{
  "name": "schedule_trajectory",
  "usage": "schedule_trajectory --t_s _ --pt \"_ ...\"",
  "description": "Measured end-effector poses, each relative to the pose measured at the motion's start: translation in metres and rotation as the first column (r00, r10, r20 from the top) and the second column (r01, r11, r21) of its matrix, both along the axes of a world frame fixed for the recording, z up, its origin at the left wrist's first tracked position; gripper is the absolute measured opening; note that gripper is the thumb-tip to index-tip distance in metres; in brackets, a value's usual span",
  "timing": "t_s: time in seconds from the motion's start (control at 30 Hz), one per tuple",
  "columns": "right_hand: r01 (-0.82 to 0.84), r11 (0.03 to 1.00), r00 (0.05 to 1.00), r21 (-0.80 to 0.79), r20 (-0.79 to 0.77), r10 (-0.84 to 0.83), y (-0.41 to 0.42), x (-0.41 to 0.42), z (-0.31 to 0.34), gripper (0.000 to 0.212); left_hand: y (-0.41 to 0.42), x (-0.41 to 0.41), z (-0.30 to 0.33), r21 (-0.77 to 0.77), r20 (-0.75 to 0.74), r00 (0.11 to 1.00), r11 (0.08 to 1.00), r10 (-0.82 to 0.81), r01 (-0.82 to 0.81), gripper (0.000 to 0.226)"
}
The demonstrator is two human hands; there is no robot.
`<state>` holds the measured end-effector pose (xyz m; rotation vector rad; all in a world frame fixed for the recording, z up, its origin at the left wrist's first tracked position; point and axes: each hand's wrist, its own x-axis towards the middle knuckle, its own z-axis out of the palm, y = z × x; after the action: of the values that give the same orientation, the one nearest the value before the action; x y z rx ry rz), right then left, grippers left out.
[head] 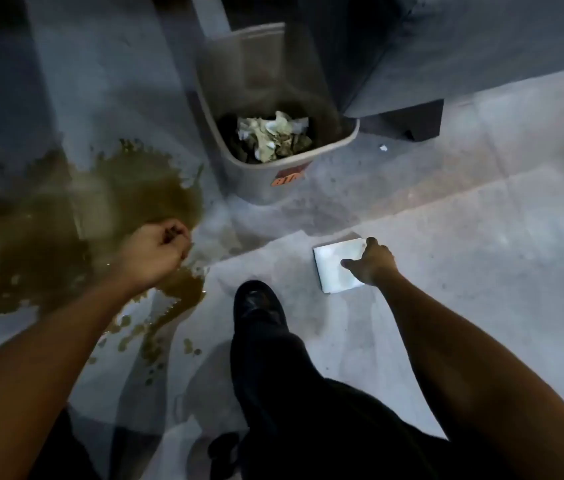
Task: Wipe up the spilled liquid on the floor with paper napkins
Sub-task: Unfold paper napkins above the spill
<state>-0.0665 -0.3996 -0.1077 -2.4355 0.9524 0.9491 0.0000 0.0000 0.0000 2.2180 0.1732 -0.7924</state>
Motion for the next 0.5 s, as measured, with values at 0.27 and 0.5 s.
schedule_trajectory --t_s 0.27,0.5 --pt "0.204 0.977 0.97 0.061 0.125 -0.211 0.004 -0.006 -0.02 0.059 -0.027 0.009 -0.028 -0.051 -0.039 0.999 0.999 -0.01 0.008 0.01" --pt "0.113 0.863 0.936 0.492 0.239 -0.258 0.038 -0.005 0.036 0.032 -0.036 -0.016 0.009 -0.071 -0.005 0.999 0.996 0.047 -0.047 0.009"
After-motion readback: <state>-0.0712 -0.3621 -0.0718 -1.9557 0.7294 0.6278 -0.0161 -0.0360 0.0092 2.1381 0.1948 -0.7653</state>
